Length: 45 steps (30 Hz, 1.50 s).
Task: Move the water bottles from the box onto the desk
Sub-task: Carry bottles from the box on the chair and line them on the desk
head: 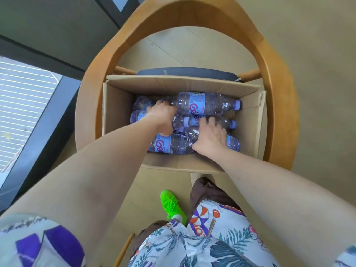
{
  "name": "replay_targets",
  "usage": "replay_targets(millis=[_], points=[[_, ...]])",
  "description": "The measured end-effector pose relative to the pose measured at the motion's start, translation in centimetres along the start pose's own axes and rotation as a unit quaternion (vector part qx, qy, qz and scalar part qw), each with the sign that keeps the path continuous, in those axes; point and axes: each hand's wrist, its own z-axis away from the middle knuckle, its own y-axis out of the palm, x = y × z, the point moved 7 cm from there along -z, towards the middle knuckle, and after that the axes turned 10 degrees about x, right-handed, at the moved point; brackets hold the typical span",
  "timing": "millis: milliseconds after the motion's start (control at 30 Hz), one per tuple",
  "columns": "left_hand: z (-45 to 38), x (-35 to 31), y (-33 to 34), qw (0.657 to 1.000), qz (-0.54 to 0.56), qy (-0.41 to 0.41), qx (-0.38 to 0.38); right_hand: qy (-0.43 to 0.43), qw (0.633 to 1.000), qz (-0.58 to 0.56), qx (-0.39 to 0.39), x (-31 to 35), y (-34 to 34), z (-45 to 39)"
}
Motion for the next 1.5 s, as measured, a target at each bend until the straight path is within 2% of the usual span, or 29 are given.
replay_targets(millis=[200, 400, 533, 633, 767, 833, 967, 1067, 1200, 1300, 1400, 1500], points=[[2.9, 0.0, -0.7, 0.998, 0.004, 0.023, -0.052, -0.02, 1.0, 0.006, 0.0, 0.5, -0.8, 1.4], [7.2, 2.3, -1.2, 0.989, 0.125, 0.003, -0.073, -0.045, 0.998, -0.041, -0.006, 1.2, -3.1, 4.0], [10.6, 5.0, -0.7, 0.949, 0.298, -0.03, -0.101, -0.059, 0.994, -0.093, -0.008, 2.9, -5.5, 5.4], [13.2, 6.1, -1.0, 0.925, 0.355, -0.027, -0.134, -0.073, 0.991, -0.112, -0.02, 5.1, -7.5, 6.7], [17.8, 8.3, -2.8, 0.89, 0.399, -0.022, -0.22, -0.101, 0.985, -0.129, -0.051, 8.9, -10.8, 9.5], [20.8, 9.9, -3.4, 0.857, 0.44, -0.019, -0.267, -0.12, 0.982, -0.123, -0.078, 11.2, -12.5, 11.4], [26.9, 13.7, -3.4, 0.77, 0.543, -0.007, -0.334, -0.152, 0.971, -0.145, -0.114, 16.4, -15.4, 15.8], [31.9, 17.0, -2.6, 0.723, 0.578, -0.009, -0.378, -0.207, 0.952, -0.184, -0.135, 20.8, -16.8, 19.1], [38.5, 21.7, -0.1, 0.642, 0.631, -0.016, -0.435, -0.279, 0.927, -0.189, -0.162, 27.6, -17.4, 23.1], [43.3, 25.2, 2.9, 0.571, 0.674, -0.038, -0.468, -0.348, 0.904, -0.187, -0.164, 33.5, -17.0, 25.8], [48.2, 28.3, 7.7, 0.468, 0.714, -0.079, -0.516, -0.417, 0.886, -0.157, -0.126, 40.2, -15.3, 28.4], [51.5, 29.5, 11.0, 0.423, 0.721, -0.117, -0.536, -0.462, 0.868, -0.152, -0.097, 44.4, -13.9, 29.4]])
